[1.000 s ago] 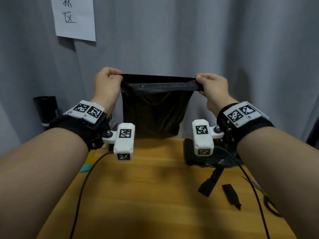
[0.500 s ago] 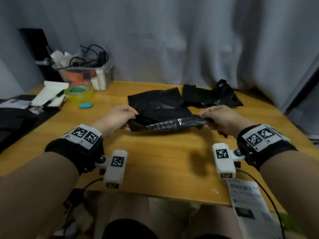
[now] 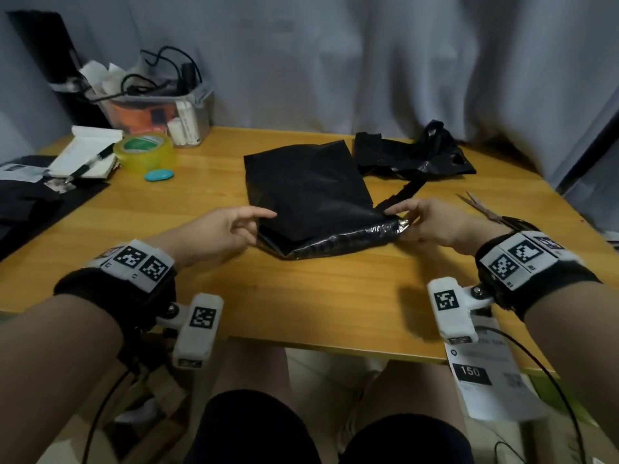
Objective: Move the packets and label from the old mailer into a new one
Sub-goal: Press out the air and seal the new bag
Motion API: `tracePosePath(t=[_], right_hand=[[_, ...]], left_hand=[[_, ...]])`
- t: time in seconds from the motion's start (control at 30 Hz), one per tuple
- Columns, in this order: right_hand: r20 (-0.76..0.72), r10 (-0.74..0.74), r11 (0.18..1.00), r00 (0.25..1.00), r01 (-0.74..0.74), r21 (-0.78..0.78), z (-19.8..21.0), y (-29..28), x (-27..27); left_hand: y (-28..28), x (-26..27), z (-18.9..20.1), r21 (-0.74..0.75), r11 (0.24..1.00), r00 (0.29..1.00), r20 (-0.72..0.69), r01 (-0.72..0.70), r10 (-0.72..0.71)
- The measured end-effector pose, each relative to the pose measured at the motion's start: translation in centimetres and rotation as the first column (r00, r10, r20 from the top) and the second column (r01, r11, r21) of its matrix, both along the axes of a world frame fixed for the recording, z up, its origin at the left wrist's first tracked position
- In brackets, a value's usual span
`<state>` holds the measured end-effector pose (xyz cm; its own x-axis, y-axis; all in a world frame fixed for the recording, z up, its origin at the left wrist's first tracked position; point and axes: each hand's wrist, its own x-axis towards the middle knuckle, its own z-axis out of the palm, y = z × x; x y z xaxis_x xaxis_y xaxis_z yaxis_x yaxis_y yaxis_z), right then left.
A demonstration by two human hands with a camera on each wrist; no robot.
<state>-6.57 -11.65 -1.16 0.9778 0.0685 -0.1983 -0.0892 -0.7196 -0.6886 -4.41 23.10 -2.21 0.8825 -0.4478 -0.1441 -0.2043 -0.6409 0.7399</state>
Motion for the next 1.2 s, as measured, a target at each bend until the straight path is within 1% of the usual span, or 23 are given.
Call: tracePosePath(t=[0.03, 0.07, 0.13, 0.17, 0.23, 0.27, 0.33, 0.43, 0.47, 0.5, 0.53, 0.57, 0.6, 0.63, 0.67, 0.7, 0.73, 0.8, 0.87, 0.93, 1.0, 1.07, 1.2], right_hand=[[0.059, 0.034, 0.997, 0.998, -0.029, -0.076, -0.1, 0.1, 0.0], [0.123, 0.059, 0.993, 0.991, -0.046, -0.105, -0.2, 0.2, 0.0], [0.241, 0.060, 0.996, 0.969, -0.042, -0.079, -0.5, 0.1, 0.1], [0.278, 0.035, 0.999, 0.960, -0.024, -0.043, -0.7, 0.0, 0.2], [0.332, -0.033, 0.998, 0.943, 0.013, 0.064, -0.8, -0.2, 0.5], [0.358, -0.077, 0.992, 0.930, 0.034, 0.125, -0.9, -0.3, 0.8], [0.394, -0.155, 0.971, 0.906, 0.067, 0.229, -0.7, -0.4, 1.2], [0.404, -0.194, 0.943, 0.894, 0.057, 0.327, 0.1, -0.6, 1.7], [0.399, -0.199, 0.931, 0.895, 0.046, 0.361, 0.4, -0.6, 1.7], [0.391, -0.200, 0.922, 0.898, 0.038, 0.385, 0.7, -0.5, 1.8], [0.382, -0.195, 0.917, 0.903, 0.030, 0.399, 0.9, -0.3, 1.9], [0.370, -0.185, 0.916, 0.910, 0.024, 0.400, 1.1, -0.1, 1.9], [0.358, -0.169, 0.919, 0.918, 0.015, 0.395, 1.2, 0.0, 2.0], [0.341, -0.153, 0.921, 0.927, 0.009, 0.390, 1.1, 0.1, 2.0], [0.326, -0.149, 0.921, 0.934, 0.011, 0.390, 1.0, 0.0, 2.1], [0.313, -0.162, 0.920, 0.936, 0.028, 0.391, 0.9, 0.0, 2.1], [0.309, -0.187, 0.915, 0.933, 0.051, 0.400, 0.6, -0.2, 2.1], [0.323, -0.255, 0.902, 0.911, 0.105, 0.418, 0.1, -0.6, 2.1], [0.331, -0.301, 0.893, 0.894, 0.143, 0.427, -0.3, -0.8, 2.0], [0.331, -0.326, 0.885, 0.886, 0.163, 0.436, -0.5, -0.6, 2.0], [0.319, -0.359, 0.859, 0.877, 0.176, 0.482, -0.6, -0.1, 2.2], [0.297, -0.396, 0.820, 0.869, 0.188, 0.541, -0.6, 0.5, 2.5], [0.296, -0.425, 0.787, 0.856, 0.187, 0.587, -0.4, 1.8, 3.3]], left_hand=[[-0.1, 0.1, -0.1, 0.115, 0.993, 0.994, 0.095, 0.036, -0.047], [-0.2, 0.3, -0.2, 0.219, 0.974, 0.974, 0.198, 0.064, -0.109], [-0.5, 0.5, -0.4, 0.323, 0.943, 0.916, 0.350, 0.076, -0.194], [-0.5, 0.5, -0.5, 0.329, 0.942, 0.894, 0.400, 0.064, -0.200], [-0.7, 0.9, -0.5, 0.289, 0.957, 0.850, 0.496, 0.029, -0.176], [-0.7, 1.2, -0.4, 0.237, 0.971, 0.833, 0.535, 0.010, -0.139], [-0.8, 2.0, -0.2, 0.076, 0.997, 0.822, 0.570, -0.032, -0.018], [-0.9, 2.9, 0.1, -0.175, 0.981, 0.825, 0.540, -0.084, 0.167], [-0.8, 3.0, 0.2, -0.221, 0.971, 0.823, 0.534, -0.087, 0.195], [-0.7, 3.1, 0.3, -0.216, 0.974, 0.817, 0.546, -0.073, 0.183], [-0.6, 3.0, 0.4, -0.145, 0.988, 0.809, 0.574, -0.048, 0.123], [-0.6, 2.9, 0.4, -0.015, 1.000, 0.799, 0.600, -0.020, 0.025], [-0.6, 2.7, 0.3, 0.134, 0.991, 0.788, 0.609, 0.008, -0.089], [-0.7, 2.5, 0.2, 0.246, 0.969, 0.785, 0.595, 0.029, -0.174], [-0.8, 2.3, 0.2, 0.299, 0.953, 0.787, 0.579, 0.037, -0.213], [-0.8, 2.1, 0.1, 0.290, 0.956, 0.793, 0.573, 0.038, -0.205], [-0.7, 2.0, 0.1, 0.230, 0.973, 0.810, 0.565, 0.028, -0.157], [-0.4, 1.9, 0.1, 0.011, 1.000, 0.868, 0.496, -0.026, 0.017], [-0.1, 2.0, 0.1, -0.162, 0.978, 0.898, 0.399, -0.129, 0.184], [-0.2, 2.1, -0.1, -0.237, 0.950, 0.901, 0.335, -0.203, 0.276], [-0.7, 2.3, -0.2, -0.315, 0.924, 0.904, 0.293, -0.218, 0.313], [-1.4, 2.3, -0.1, -0.393, 0.899, 0.917, 0.255, -0.192, 0.307], [-2.6, 2.1, 0.6, -0.401, 0.903, 0.931, 0.248, -0.153, 0.267]])
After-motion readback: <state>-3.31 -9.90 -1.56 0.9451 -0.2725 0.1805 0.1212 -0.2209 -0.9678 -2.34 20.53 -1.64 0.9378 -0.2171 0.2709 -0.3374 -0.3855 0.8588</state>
